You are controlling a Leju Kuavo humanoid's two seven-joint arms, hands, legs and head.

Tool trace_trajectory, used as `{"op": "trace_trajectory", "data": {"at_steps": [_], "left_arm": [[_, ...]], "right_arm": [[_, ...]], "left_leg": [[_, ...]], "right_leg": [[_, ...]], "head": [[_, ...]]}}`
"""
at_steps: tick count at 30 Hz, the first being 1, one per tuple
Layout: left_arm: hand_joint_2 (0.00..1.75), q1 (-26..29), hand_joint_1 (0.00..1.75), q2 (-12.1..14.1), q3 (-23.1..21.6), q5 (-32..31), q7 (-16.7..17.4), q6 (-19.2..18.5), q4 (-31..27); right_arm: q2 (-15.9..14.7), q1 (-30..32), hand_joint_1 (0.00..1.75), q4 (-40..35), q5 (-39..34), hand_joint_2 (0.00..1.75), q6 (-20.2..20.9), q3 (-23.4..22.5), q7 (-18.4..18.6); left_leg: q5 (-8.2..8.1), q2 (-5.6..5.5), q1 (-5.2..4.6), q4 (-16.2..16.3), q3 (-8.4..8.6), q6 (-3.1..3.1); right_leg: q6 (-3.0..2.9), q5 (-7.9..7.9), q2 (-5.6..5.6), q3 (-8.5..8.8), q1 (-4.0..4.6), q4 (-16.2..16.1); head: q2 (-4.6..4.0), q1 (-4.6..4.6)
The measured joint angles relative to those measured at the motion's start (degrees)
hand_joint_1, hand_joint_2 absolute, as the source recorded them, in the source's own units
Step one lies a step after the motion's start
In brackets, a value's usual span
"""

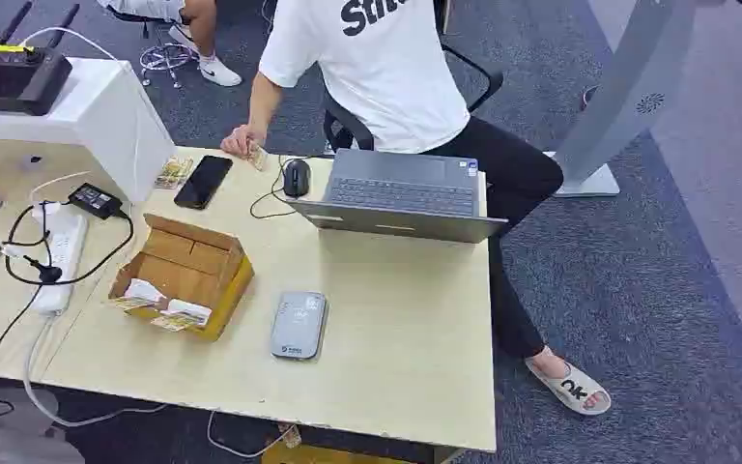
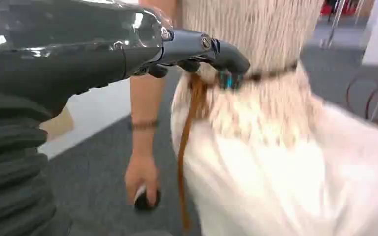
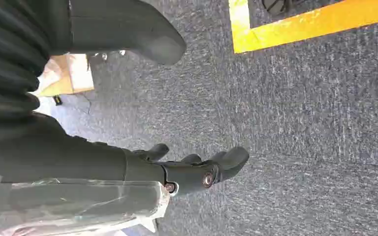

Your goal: Pass the card to the sensor for recognition and then transmit it.

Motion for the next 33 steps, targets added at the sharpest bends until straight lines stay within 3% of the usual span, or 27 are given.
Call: {"op": "trace_trajectory", "data": {"at_steps": [3, 8, 13, 17, 19, 26, 33], "left_arm": [[1.75, -0.01, 0.0, 1.44, 2.56, -1.14, -1.49, -0.59, -4.9], [1.75, -0.24, 0.0, 6.26, 5.66, 1.89, -3.96, -1.01, -12.39], [1.75, -1.53, 0.0, 13.08, 6.79, 7.49, -6.27, -3.58, -17.06], [1.75, -3.53, 0.0, 19.32, 6.86, 9.71, -8.15, -5.79, -17.96], [1.75, -4.12, 0.0, 21.27, 6.86, 10.03, -8.85, -6.36, -18.09], [1.75, -4.98, 0.0, 23.78, 6.86, 10.38, -9.02, -6.47, -18.11], [1.75, -5.05, 0.0, 24.54, 6.86, 10.38, -9.05, -6.47, -18.11]], "right_arm": [[0.0, -0.14, 0.0, 0.15, -0.59, 1.75, 0.2, 0.76, 0.28], [0.0, -0.59, 0.0, 0.15, -1.35, 1.75, 0.98, 2.1, 0.26], [0.0, -1.04, 0.0, 0.15, -1.42, 1.75, 1.44, 3.21, 0.15], [0.0, -1.26, 0.0, 0.15, -1.2, 1.75, 2.23, 4.0, 1.36], [0.0, -1.29, 0.0, 0.15, -1.07, 1.75, 2.25, 4.48, 1.84], [0.0, -1.32, 0.0, 0.15, -1.05, 1.75, 2.25, 4.94, 1.94], [0.0, -1.32, 0.0, 0.15, -1.05, 1.75, 2.25, 4.98, 1.94]], "left_leg": [[0.0, 0.0, 0.01, 0.0, 0.01, 0.0], [0.02, 0.0, 0.08, 0.0, 0.01, -0.04], [0.09, -0.04, 0.14, -0.01, 0.0, -0.15], [0.11, -0.05, 0.17, -0.02, 0.01, -0.18], [0.14, -0.03, 0.16, -0.02, 0.01, -0.23], [0.14, -0.03, 0.15, -0.02, 0.0, -0.22], [0.14, -0.03, 0.16, -0.02, 0.01, -0.22]], "right_leg": [[0.0, 0.0, 0.0, -0.01, 0.0, 0.0], [-0.03, -0.02, 0.0, -0.03, 0.05, 0.01], [-0.08, 0.01, -0.03, -0.01, 0.1, 0.03], [-0.18, 0.06, -0.04, 0.01, 0.14, 0.05], [-0.19, 0.07, -0.02, 0.0, 0.14, 0.06], [-0.2, 0.07, -0.03, 0.0, 0.13, 0.05], [-0.2, 0.07, -0.03, 0.0, 0.13, 0.05]], "head": [[0.0, 0.02], [0.0, -0.02], [0.0, -0.02], [0.0, 0.04], [0.0, 0.02], [0.0, 0.07], [0.0, 0.02]]}}
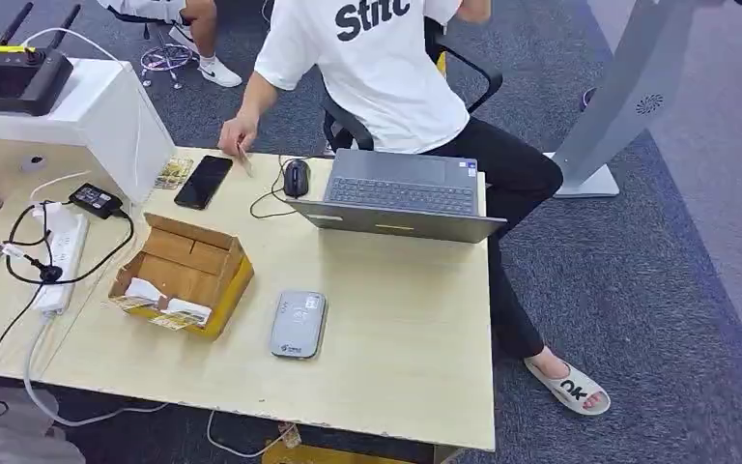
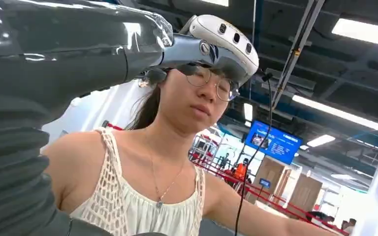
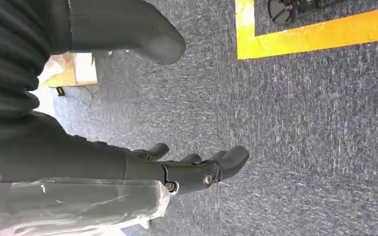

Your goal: Pass the card to the sensor for recognition and then transmit it.

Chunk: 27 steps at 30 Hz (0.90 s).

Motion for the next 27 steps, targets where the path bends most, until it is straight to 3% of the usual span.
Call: {"op": "trace_trajectory", "data": {"at_steps": [9, 11, 13, 15, 19, 22, 24, 27], "left_arm": [[1.75, -0.09, 0.0, 0.39, 0.0, 0.06, -0.8, 0.04, 0.0], [1.75, -0.79, 0.0, 1.69, -0.37, 0.45, -1.58, 0.32, 0.0], [1.75, -1.41, 0.0, 3.53, -2.74, 1.99, -0.08, 2.24, 0.04], [1.75, -1.89, 0.0, 5.31, -8.01, 4.53, 3.62, 6.85, 0.42], [1.75, -3.6, 0.0, 8.66, -24.06, 6.82, 12.23, 17.84, 3.56], [1.75, -8.06, 0.0, 9.4, -37.37, 4.61, 12.71, 21.4, 6.6], [1.75, -12.59, 0.0, 8.92, -45.98, -0.04, 16.27, 23.48, 9.74], [1.75, -16.94, 0.0, 8.9, -55.86, 0.02, 20.0, 27.41, 14.15]], "right_arm": [[0.0, 0.01, 0.0, 0.0, 0.0, 1.75, 0.09, 0.02, 0.09], [0.0, -0.04, 0.0, 0.0, 0.11, 1.75, 0.68, 0.22, 0.28], [0.0, -0.18, 0.0, 0.0, 0.26, 1.75, 1.12, 0.7, 0.59], [0.0, -0.42, 0.0, 0.0, 0.77, 1.75, 1.38, 1.27, 0.74], [0.0, -1.23, 0.0, -0.02, 1.73, 1.75, 2.42, 2.69, 1.18], [0.0, -1.72, 0.0, -0.07, 1.99, 1.75, 3.19, 3.67, 1.27], [0.0, -2.14, 0.0, -0.11, 1.99, 1.75, 3.52, 3.91, 1.49], [-0.09, -2.6, 0.0, -0.17, 1.9, 1.75, 3.48, 3.96, 1.75]], "left_leg": [[0.0, 0.0, 0.0, 0.0, 0.03, 0.0], [0.0, 0.0, 0.06, 0.02, 0.02, 0.0], [0.02, -0.02, 0.05, 0.03, 0.05, -0.02], [0.07, -0.06, 0.05, 0.03, 0.09, -0.06], [0.17, -0.15, 0.06, 0.03, 0.15, -0.09], [0.34, -0.35, 0.04, 0.03, 0.12, -0.08], [0.46, -0.4, 0.03, 0.03, 0.01, -0.03], [0.53, -0.08, -0.01, 0.02, -0.05, -0.07]], "right_leg": [[-0.01, 0.0, 0.0, -0.13, 0.0, 0.0], [-0.01, 0.0, 0.0, -0.15, 0.03, -0.01], [-0.03, 0.01, -0.02, -0.17, 0.03, -0.03], [-0.05, 0.02, -0.06, -0.21, 0.02, -0.03], [-0.12, 0.09, -0.17, -0.21, 0.03, -0.03], [-0.14, 0.2, -0.4, -0.13, 0.02, -0.03], [-0.08, 0.35, -0.43, -0.15, 0.02, -0.02], [-0.18, 0.57, -0.1, -0.07, 0.01, 0.02]], "head": [[0.0, -0.04], [0.0, -0.02], [0.0, 0.0], [0.0, 0.02], [0.0, -0.04], [0.0, -0.09], [0.0, -0.11], [0.0, -0.02]]}}
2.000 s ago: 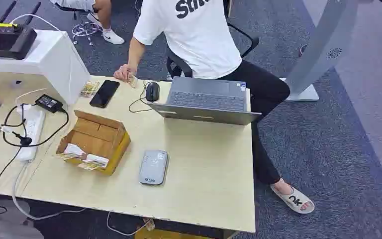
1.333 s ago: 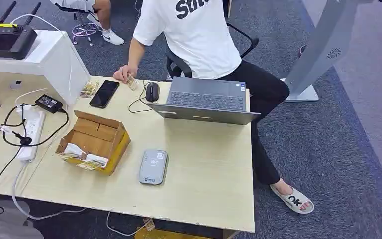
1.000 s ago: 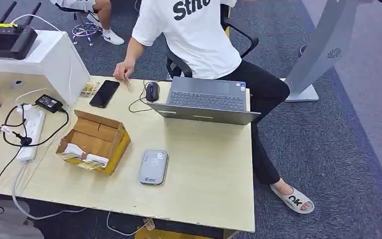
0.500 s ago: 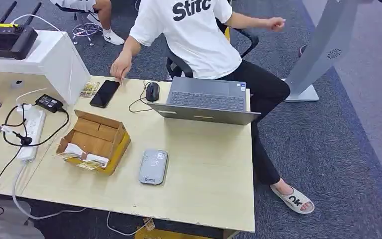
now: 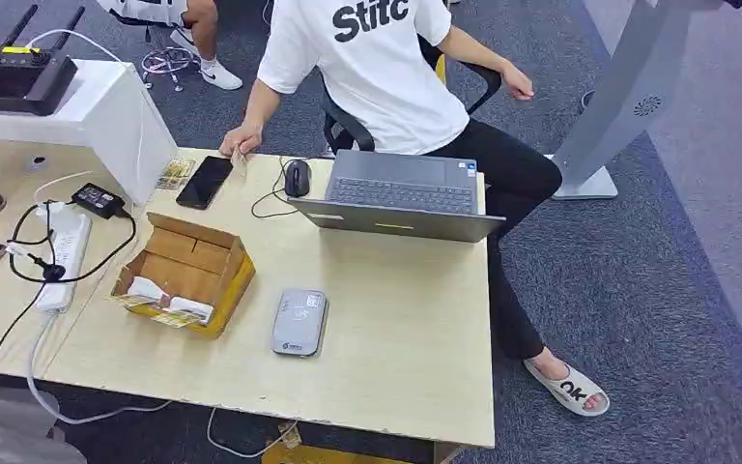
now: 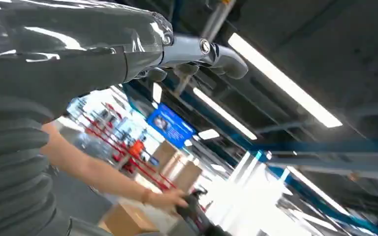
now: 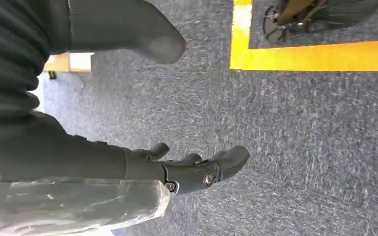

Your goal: Pass the card to the sensor for recognition and then transmit it.

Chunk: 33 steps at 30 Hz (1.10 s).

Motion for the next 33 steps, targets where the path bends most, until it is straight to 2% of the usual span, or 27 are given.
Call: {"op": "trace_trajectory", "data": {"at_steps": [3, 10, 16, 21, 27, 30, 33], "left_arm": [[1.75, -2.11, 0.0, 0.02, -5.09, 1.55, -0.66, 0.98, 3.17], [1.75, -7.49, 0.0, -0.96, -10.07, 0.74, -2.69, 3.65, 10.34], [1.75, -11.18, 0.0, -5.49, -16.23, -3.56, -4.15, 3.26, 14.2], [1.75, -11.87, 0.0, -9.62, -23.6, -7.08, -2.32, 1.15, 13.78], [1.75, -11.86, 0.0, -13.82, -31.95, -13.23, -0.35, -0.18, 9.76], [1.75, -11.83, 0.0, -14.91, -35.66, -17.73, 1.73, 0.06, 7.66], [1.75, -11.8, 0.0, -15.78, -38.83, -19.72, 2.73, 0.17, 6.16]], "right_arm": [[-0.24, 0.16, 0.0, 0.0, -0.55, 1.75, -0.37, 0.0, -0.57], [-0.94, 0.1, 0.0, 0.0, -1.4, 1.75, -0.42, -0.02, -0.74], [-1.42, 0.18, 0.0, 0.0, -1.73, 1.75, -0.33, -0.02, -0.35], [-1.84, 0.26, 0.0, 0.0, -1.73, 1.75, 0.11, -0.02, -0.33], [-2.03, 0.36, 0.0, 0.0, -1.42, 1.75, 0.9, 0.2, -0.33], [-2.05, 0.39, 0.0, 0.02, -0.96, 1.75, 1.4, 0.59, -0.04], [-2.05, 0.39, 0.0, 0.02, -0.35, 1.75, 1.51, 1.4, 0.0]], "left_leg": [[-0.01, 0.3, -0.01, 0.01, 0.0, 0.01], [-0.02, 0.26, 0.0, 0.02, -0.06, 0.02], [0.03, 0.23, -0.01, 0.03, -0.07, 0.06], [0.02, 0.25, -0.09, 0.05, -0.07, 0.07], [0.01, 0.23, -0.09, 0.06, -0.13, 0.08], [0.01, 0.24, -0.09, 0.06, -0.13, 0.08], [0.01, 0.23, -0.08, 0.05, -0.13, 0.08]], "right_leg": [[0.05, 0.05, 0.33, -0.15, -0.02, -0.01], [0.05, 0.03, 0.27, -0.26, -0.03, -0.04], [0.09, 0.07, 0.25, -0.22, -0.04, -0.04], [0.11, 0.08, 0.3, -0.24, -0.13, -0.04], [0.11, 0.08, 0.27, -0.27, -0.13, -0.04], [0.11, 0.08, 0.29, -0.28, -0.12, -0.04], [0.11, 0.08, 0.28, -0.28, -0.12, -0.03]], "head": [[0.0, -0.02], [0.0, -0.02], [0.0, 0.04], [0.0, -0.02], [0.0, -0.02], [0.0, -0.02], [0.0, -0.02]]}}
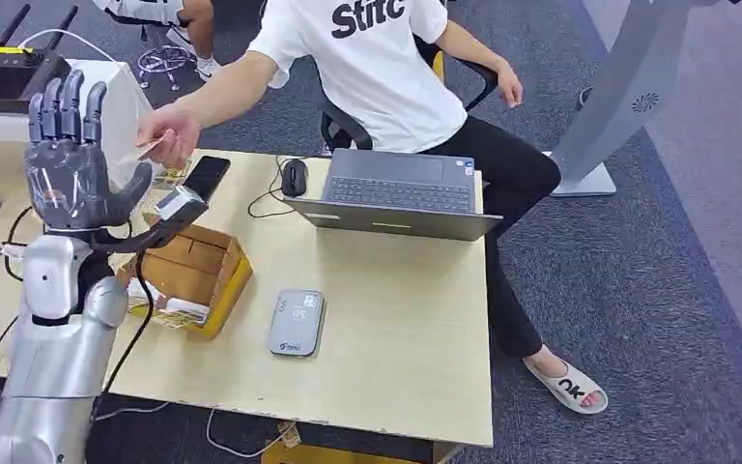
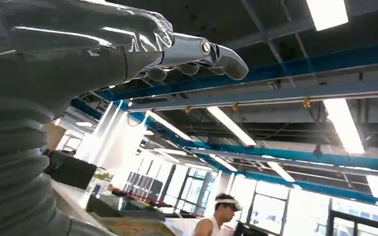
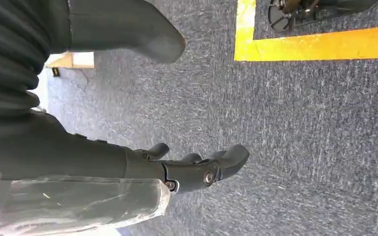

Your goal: Pass the card to the sensor for recognition and then transmit it.

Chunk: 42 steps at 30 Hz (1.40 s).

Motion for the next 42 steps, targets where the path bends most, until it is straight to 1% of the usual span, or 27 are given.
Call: {"op": "trace_trajectory", "data": {"at_steps": [6, 7, 8, 9, 17, 25, 32, 36, 39, 42], "left_arm": [[1.75, 0.0, 0.02, -1.4, -2.88, -0.87, 1.4, -0.96, -0.74], [1.75, 0.0, 0.23, -1.59, -3.06, -0.87, 1.51, -1.05, -0.74], [1.75, 0.0, 0.68, -1.77, -3.19, -0.83, 1.57, -1.18, -0.74], [1.75, 0.0, 1.75, -1.92, -3.3, -0.67, 1.75, -1.51, -0.74], [1.75, 0.18, 1.75, -2.1, -4.02, -0.35, 1.92, -1.86, -0.26], [1.75, 1.29, 1.75, -1.55, -4.02, 1.21, 1.92, -2.21, -0.15], [1.75, 2.64, 1.75, -1.09, -4.02, 3.17, 1.0, -3.11, -0.37], [1.75, 4.46, 1.75, -0.48, -4.04, 5.03, -1.12, -4.77, -2.63], [1.75, 7.78, 1.75, 0.55, -4.59, 7.41, -2.56, -7.09, -7.41], [1.75, 10.74, 1.75, 1.79, -5.29, 9.27, -2.89, -9.47, -11.87]], "right_arm": [[0.0, 0.0, 0.0, -0.02, 0.92, 1.75, 0.09, 1.03, 0.17], [0.0, 0.0, 0.0, -0.02, 0.98, 1.75, 0.09, 1.25, 0.17], [0.02, 0.02, 0.0, -0.02, 1.03, 1.75, 0.09, 1.4, 0.17], [0.02, 0.03, 0.0, -0.02, 1.05, 1.75, 0.09, 1.48, 0.17], [0.26, 0.12, 0.0, -0.02, 1.27, 1.75, 0.35, 2.2, 1.11], [0.63, 0.33, 0.0, -0.02, 1.57, 1.75, 0.94, 2.82, 1.16], [0.94, 0.4, 0.0, -0.02, 1.75, 1.75, 0.94, 3.17, 0.96], [1.14, 0.47, 0.0, -0.02, 1.57, 1.75, 0.9, 3.21, 0.57], [1.25, 0.59, 0.0, 0.0, 0.83, 1.75, 0.63, 3.19, 0.15], [1.44, 0.75, 0.0, 0.0, 0.09, 1.75, 0.15, 3.19, 0.09]], "left_leg": [[0.01, 0.0, 0.01, -0.01, 0.0, 0.0], [0.0, 0.01, 0.01, -0.01, 0.0, 0.0], [0.0, 0.01, 0.0, -0.01, 0.0, 0.0], [0.0, 0.01, 0.0, -0.01, 0.0, 0.0], [0.0, 0.01, 0.0, -0.01, -0.03, 0.0], [0.0, 0.0, 0.0, -0.03, -0.05, 0.0], [0.0, -0.02, 0.0, -0.03, -0.06, 0.0], [0.0, 0.0, 0.0, -0.03, -0.05, 0.0], [-0.01, 0.02, 0.0, -0.03, -0.06, 0.0], [-0.01, -0.01, 0.0, -0.04, -0.1, 0.0]], "right_leg": [[0.0, 0.0, 0.0, -0.01, 0.01, 0.01], [0.0, 0.0, 0.0, -0.01, 0.01, 0.01], [0.0, 0.0, 0.0, -0.01, 0.01, 0.01], [0.0, 0.0, 0.0, -0.01, 0.0, 0.01], [0.0, 0.0, 0.0, -0.02, 0.0, 0.01], [0.0, -0.01, -0.01, -0.02, 0.0, 0.01], [0.0, -0.01, -0.02, -0.01, 0.0, 0.01], [0.0, -0.01, -0.01, -0.01, 0.0, 0.01], [0.0, -0.03, 0.01, -0.05, 0.0, 0.01], [0.01, -0.04, -0.01, -0.08, 0.0, 0.01]], "head": [[0.0, 0.0], [0.0, 0.0], [0.0, 0.0], [0.0, 0.0], [0.0, 0.0], [0.0, 0.0], [0.0, 0.0], [0.0, 0.02], [0.0, 0.0], [0.0, 0.0]]}}
